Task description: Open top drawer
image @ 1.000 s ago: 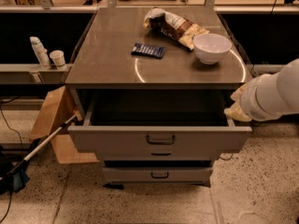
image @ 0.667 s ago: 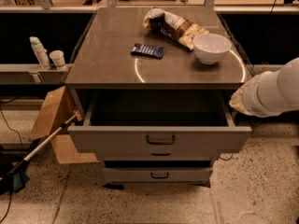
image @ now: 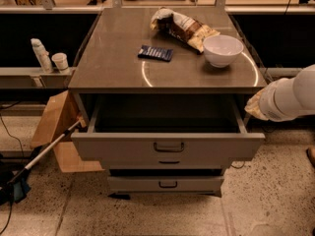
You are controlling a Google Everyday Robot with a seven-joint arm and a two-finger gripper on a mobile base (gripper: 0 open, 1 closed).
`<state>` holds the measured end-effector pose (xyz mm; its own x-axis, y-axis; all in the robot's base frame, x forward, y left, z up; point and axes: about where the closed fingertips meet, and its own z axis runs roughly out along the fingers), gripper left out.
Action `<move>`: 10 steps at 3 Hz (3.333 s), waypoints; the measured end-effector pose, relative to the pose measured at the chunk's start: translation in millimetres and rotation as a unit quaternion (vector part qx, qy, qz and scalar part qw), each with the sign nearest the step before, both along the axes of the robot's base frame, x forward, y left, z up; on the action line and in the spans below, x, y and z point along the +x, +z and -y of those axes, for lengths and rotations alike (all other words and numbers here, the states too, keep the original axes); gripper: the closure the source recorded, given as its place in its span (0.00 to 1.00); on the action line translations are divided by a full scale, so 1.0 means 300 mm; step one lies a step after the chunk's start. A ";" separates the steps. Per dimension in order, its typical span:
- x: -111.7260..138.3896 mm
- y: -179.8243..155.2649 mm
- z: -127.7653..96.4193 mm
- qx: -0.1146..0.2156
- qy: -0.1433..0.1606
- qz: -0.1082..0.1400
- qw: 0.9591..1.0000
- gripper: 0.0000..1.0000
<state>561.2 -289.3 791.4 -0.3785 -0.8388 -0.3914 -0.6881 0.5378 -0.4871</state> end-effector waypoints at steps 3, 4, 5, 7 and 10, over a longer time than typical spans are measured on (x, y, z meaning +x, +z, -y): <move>0.088 -0.209 0.036 0.046 0.047 -0.062 0.996 1.00; 0.102 -0.270 0.021 0.051 0.075 -0.093 0.991 1.00; 0.100 -0.325 0.015 0.056 0.102 -0.122 0.986 1.00; -0.045 -0.335 0.002 0.069 0.134 -0.148 0.977 1.00; -0.267 -0.305 -0.038 0.081 0.117 -0.145 0.979 1.00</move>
Offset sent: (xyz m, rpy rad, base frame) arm 0.0271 -0.0186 -0.0649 0.1028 0.1111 0.0842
